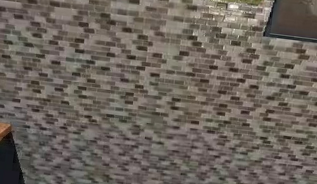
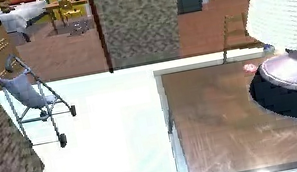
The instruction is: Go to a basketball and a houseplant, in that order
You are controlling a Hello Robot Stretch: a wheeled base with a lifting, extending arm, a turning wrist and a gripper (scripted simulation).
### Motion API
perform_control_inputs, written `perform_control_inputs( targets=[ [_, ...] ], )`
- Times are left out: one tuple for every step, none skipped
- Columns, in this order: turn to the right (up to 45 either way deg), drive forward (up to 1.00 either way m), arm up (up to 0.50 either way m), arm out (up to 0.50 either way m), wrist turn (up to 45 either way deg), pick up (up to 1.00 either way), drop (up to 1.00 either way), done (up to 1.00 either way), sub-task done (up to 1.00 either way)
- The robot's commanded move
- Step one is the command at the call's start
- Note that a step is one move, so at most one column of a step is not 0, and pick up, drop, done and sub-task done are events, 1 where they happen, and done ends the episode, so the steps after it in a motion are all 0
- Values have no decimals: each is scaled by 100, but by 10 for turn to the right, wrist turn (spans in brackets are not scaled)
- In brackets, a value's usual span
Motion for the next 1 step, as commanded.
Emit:
perform_control_inputs(
  targets=[
    [-450,0,0,0,0,0,0,0,0]
  ],
)
